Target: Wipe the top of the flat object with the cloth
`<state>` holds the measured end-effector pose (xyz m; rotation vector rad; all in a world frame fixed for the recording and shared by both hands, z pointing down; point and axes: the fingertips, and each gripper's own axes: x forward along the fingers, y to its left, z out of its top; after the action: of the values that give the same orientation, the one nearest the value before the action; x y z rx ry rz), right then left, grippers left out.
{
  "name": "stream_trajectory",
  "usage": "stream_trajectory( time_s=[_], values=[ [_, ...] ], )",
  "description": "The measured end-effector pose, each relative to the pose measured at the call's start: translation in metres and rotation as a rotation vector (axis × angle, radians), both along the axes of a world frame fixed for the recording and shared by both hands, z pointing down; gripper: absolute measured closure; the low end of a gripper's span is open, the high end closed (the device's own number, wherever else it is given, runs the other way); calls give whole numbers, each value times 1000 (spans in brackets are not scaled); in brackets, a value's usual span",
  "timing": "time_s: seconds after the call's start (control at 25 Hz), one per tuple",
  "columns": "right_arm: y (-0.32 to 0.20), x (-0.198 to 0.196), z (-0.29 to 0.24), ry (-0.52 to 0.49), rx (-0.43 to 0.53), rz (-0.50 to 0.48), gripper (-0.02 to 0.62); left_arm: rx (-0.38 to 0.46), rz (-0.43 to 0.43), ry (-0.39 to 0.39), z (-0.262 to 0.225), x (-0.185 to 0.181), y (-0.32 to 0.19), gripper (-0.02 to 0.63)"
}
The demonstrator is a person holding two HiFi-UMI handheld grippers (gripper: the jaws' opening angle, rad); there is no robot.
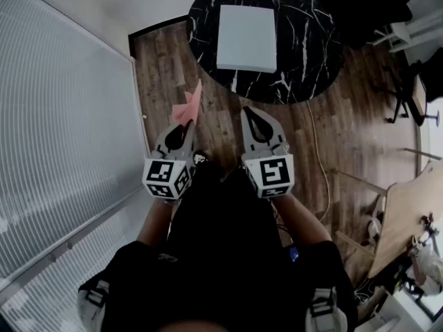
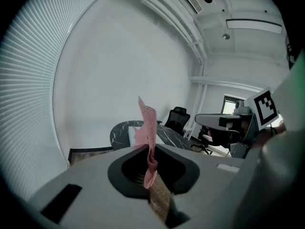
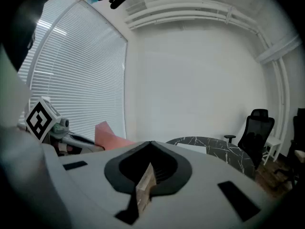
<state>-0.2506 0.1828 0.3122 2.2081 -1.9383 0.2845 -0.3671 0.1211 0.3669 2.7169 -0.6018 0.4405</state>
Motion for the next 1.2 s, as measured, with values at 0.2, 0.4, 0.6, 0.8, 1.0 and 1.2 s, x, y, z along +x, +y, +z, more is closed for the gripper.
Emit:
stream_trajectory(
  time_s=[0.2, 0.4, 0.6, 0.8, 1.0, 1.2],
  values=[
    [-31, -24, 12, -35, -23, 4, 601, 0, 32, 1, 4, -19, -27, 581],
    [-68, -52, 26, -44, -64, -11, 601, -65, 59, 16, 14, -39, -58, 581],
    [-94, -75, 27, -18, -100, -26, 601, -104, 104, -1, 25, -49, -83, 581],
    [-99, -63, 32, -20, -129, 21, 601, -135, 131, -23, 36, -37, -101, 581],
    [-107, -30, 37, -32, -113, 60, 601, -136, 164, -38, 43, -3, -111, 581],
    [-129, 17, 41, -69, -74, 72, 601, -119, 162, -84, 47, 36, -139, 581]
  ],
)
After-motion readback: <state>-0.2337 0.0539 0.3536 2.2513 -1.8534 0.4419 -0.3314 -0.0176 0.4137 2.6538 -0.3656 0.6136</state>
